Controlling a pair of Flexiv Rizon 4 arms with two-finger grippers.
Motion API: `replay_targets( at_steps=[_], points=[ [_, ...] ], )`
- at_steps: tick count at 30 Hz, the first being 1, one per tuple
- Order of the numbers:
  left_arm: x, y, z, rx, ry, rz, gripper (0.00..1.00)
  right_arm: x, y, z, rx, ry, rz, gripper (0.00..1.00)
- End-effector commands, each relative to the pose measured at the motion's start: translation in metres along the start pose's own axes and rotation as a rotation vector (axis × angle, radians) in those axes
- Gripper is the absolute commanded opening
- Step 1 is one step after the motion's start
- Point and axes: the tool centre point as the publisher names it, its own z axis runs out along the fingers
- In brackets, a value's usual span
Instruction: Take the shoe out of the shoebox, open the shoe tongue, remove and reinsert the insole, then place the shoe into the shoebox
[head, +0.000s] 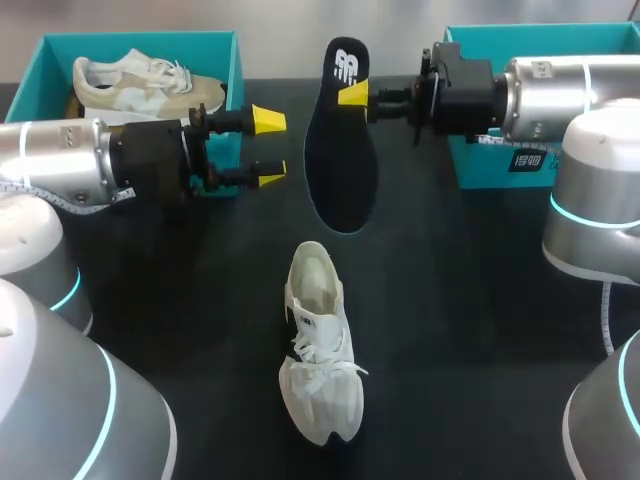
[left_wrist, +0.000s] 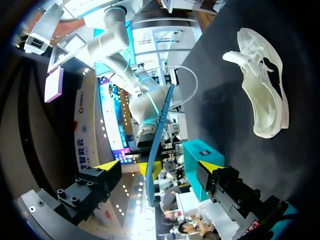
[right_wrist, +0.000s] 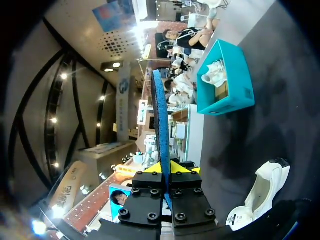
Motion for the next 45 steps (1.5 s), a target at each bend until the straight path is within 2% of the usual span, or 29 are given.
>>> replay_targets(
  at_steps=[1, 6, 18, 19, 22, 24, 28, 30, 43, 45],
  points=[
    [0.007, 0.002, 0.007, 0.005, 0.004, -0.012, 1.0, -0.01, 0.005, 0.019, 0.015, -0.004, 0.043, 0.0],
    [0.013, 0.004, 0.01, 0.008, 0.024, -0.01, 1.0, -0.018, 0.007, 0.033, 0.018, -0.032, 0.095, 0.0],
    [0.028, 0.007, 0.014, -0.006, 0.071, -0.052, 1.0, -0.031, 0.013, 0.047, 0.02, -0.091, 0.126, 0.0],
    [0.029, 0.007, 0.014, -0.008, 0.072, -0.054, 0.94, -0.033, 0.013, 0.047, 0.02, -0.1, 0.142, 0.0],
    [0.03, 0.007, 0.014, -0.01, 0.073, -0.055, 0.85, -0.036, 0.013, 0.048, 0.017, -0.106, 0.15, 0.0],
    [0.031, 0.006, 0.015, -0.01, 0.073, -0.055, 0.71, -0.036, 0.013, 0.048, 0.017, -0.106, 0.15, 0.0],
    [0.033, 0.005, 0.018, -0.011, 0.077, -0.055, 0.61, -0.036, 0.013, 0.048, 0.017, -0.106, 0.15, 0.0],
    [0.033, 0.005, 0.02, -0.012, 0.079, -0.054, 0.52, -0.036, 0.013, 0.048, 0.017, -0.106, 0.15, 0.0],
    [0.027, 0.009, 0.03, -0.03, 0.066, -0.031, 0.37, -0.036, 0.013, 0.048, 0.017, -0.106, 0.15, 0.0],
    [0.027, 0.009, 0.03, -0.028, 0.067, -0.029, 0.31, -0.036, 0.013, 0.048, 0.017, -0.106, 0.15, 0.0]
  ],
)
